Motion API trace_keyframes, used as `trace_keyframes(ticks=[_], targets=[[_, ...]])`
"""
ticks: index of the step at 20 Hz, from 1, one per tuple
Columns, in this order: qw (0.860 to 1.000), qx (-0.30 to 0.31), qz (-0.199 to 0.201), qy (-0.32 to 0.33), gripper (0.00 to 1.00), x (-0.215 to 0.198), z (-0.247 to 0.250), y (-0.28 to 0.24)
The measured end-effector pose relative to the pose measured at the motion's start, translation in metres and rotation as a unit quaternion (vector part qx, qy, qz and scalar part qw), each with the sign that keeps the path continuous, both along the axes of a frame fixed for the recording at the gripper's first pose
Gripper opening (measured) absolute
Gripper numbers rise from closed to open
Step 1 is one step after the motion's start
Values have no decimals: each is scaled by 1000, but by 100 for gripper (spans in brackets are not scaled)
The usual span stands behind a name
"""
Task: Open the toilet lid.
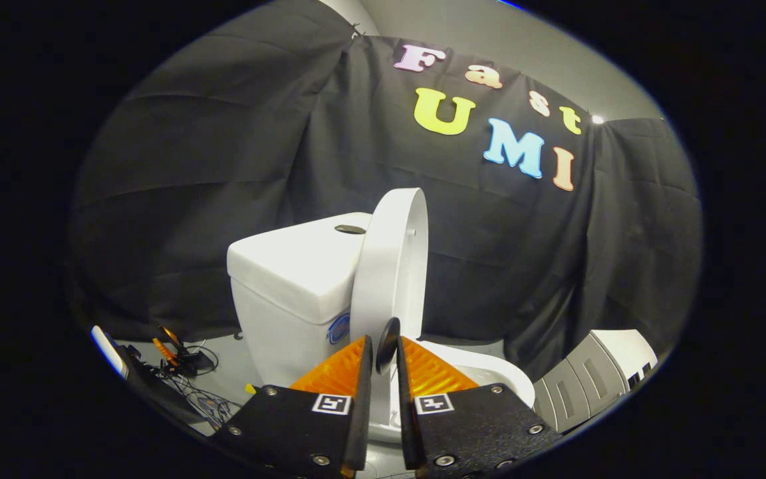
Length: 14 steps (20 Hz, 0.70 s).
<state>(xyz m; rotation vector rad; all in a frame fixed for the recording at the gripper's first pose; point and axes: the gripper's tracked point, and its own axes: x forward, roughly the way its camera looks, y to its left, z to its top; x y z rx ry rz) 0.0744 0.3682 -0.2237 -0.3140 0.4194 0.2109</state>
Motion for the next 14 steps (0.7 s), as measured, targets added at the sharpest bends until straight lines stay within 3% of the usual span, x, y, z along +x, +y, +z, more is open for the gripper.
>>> trace_keyframes(ticks=[1,3,4,5,6,9,14], targets=[[1000,6,10,6,24,-2,0,1],[1000,13,18,8,41,-3,5,-4],[1000,18,20,7,63,-5,11,-9],[999,28,23,7,76,-3,15,-12],[998,47,28,7,95,-4,23,-16],[994,103,21,-15,95,-1,63,-47],[981,162,-26,-99,95,0,145,-141]])
